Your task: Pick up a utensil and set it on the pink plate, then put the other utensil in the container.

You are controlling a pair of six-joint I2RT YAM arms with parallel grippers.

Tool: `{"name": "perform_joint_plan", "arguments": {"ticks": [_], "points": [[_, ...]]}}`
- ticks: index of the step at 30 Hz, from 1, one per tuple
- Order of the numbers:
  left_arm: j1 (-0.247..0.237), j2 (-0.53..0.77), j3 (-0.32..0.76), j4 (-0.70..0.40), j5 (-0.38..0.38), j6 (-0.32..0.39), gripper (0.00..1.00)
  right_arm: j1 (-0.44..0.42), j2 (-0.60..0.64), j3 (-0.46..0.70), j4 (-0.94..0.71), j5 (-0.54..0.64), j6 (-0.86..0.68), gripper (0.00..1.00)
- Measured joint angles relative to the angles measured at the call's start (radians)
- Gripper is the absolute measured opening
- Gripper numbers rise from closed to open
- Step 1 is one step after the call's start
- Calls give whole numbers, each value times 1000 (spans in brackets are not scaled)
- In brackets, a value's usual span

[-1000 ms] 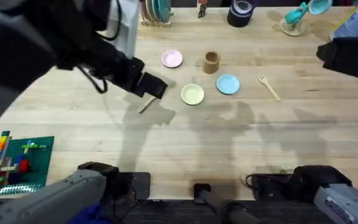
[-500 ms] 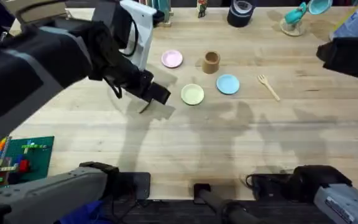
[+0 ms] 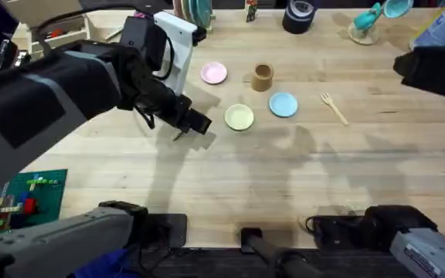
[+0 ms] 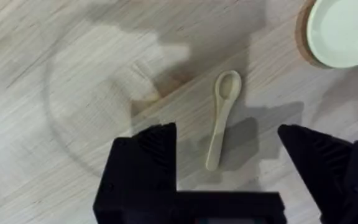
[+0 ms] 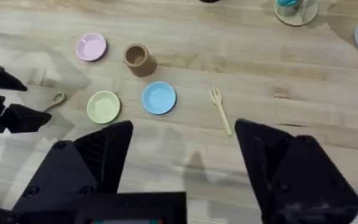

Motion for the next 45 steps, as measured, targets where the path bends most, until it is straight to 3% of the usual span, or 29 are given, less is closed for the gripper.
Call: {"name": "perform_joint_plan", "arguments": {"ticks": [13,29,32,38,45], "points": [[-13,130,0,40,-5,3,995,0,0,0,0,0,0,998],[-14,141,10,17,-12,16,982,0,0,0,0,0,0,998],[-13,143,11,18,-29,17,779,0,0,0,0,0,0,998],[-15,146,12,3,-12,19,82,0,0,0,0,0,0,998],[-19,146,16,2,-11,14,43,0,0,0,0,0,0,998]]}}
